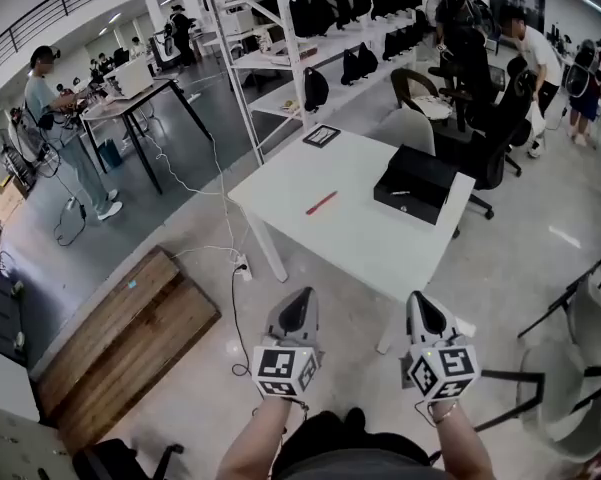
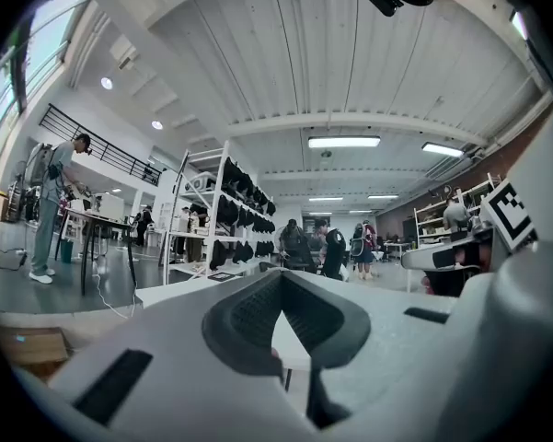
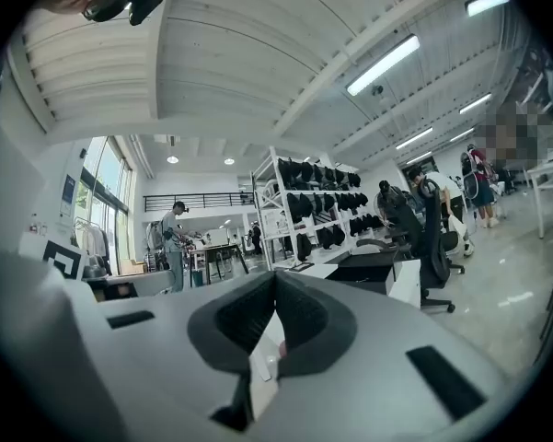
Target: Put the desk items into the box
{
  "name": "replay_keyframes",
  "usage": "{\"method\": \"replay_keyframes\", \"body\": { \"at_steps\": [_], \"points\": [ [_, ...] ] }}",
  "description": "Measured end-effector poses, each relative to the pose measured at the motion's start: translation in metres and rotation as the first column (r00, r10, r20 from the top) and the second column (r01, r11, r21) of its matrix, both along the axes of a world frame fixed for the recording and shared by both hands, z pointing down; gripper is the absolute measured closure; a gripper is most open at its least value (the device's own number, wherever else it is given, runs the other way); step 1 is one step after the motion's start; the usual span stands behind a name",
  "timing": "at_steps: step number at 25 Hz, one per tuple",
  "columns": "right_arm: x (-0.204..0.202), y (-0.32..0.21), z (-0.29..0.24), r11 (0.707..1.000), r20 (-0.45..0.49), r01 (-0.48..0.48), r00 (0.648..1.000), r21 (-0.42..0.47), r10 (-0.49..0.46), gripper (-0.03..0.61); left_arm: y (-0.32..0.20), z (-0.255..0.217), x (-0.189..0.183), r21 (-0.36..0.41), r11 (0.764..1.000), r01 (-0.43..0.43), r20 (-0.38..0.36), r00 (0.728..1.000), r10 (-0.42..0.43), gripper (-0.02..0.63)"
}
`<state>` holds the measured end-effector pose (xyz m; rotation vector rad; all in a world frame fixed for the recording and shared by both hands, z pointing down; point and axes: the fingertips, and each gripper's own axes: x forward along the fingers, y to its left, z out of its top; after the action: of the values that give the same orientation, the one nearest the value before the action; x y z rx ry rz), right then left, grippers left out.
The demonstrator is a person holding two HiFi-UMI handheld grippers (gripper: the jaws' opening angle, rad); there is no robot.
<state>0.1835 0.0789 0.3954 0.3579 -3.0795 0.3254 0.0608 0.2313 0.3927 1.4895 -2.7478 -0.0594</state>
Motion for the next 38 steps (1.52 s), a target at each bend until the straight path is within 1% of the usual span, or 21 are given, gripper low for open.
{"method": "replay_keyframes", "body": {
  "at_steps": [5, 10, 14, 18, 26, 30, 38],
  "points": [
    [-0.001, -0.005, 0.000, 1.000, 0.002, 0.004, 1.000, 0.004, -0.004, 0.574, 0.001, 0.000, -0.005, -0.007, 0.999, 0.038, 0.011, 0.999, -0.038, 0.607],
    [-0.008, -0.005, 0.001, 0.999, 0.013, 0.020, 1.000, -0.029, -0.019, 0.574, 0.000, 0.004, -0.015, -0.019, 0.999, 0.042, -0.006, 0.999, -0.042, 0.606],
    [-0.018, -0.010, 0.005, 0.999, 0.010, 0.016, 1.000, -0.051, -0.016, 0.574, -0.004, 0.007, -0.028, -0.029, 0.999, 0.037, -0.012, 0.999, -0.037, 0.576],
    [-0.034, -0.013, 0.007, 0.999, 0.006, 0.023, 1.000, -0.049, -0.023, 0.574, -0.008, 0.015, -0.047, -0.032, 0.999, 0.037, -0.025, 0.999, -0.038, 0.541],
    [-0.091, -0.026, 0.007, 0.998, -0.002, 0.031, 1.000, -0.046, -0.031, 0.557, -0.026, 0.025, -0.109, -0.036, 0.999, 0.028, -0.041, 0.999, -0.030, 0.512],
    [-0.121, -0.033, 0.012, 0.999, -0.014, 0.012, 1.000, -0.051, -0.013, 0.545, -0.037, 0.034, -0.145, -0.044, 0.999, 0.011, -0.053, 0.998, -0.014, 0.508],
    [-0.180, -0.046, 0.025, 0.996, -0.058, -0.030, 0.998, -0.081, 0.025, 0.545, -0.064, 0.047, -0.220, -0.065, 0.997, -0.032, -0.085, 0.996, 0.027, 0.504]
  ]
}}
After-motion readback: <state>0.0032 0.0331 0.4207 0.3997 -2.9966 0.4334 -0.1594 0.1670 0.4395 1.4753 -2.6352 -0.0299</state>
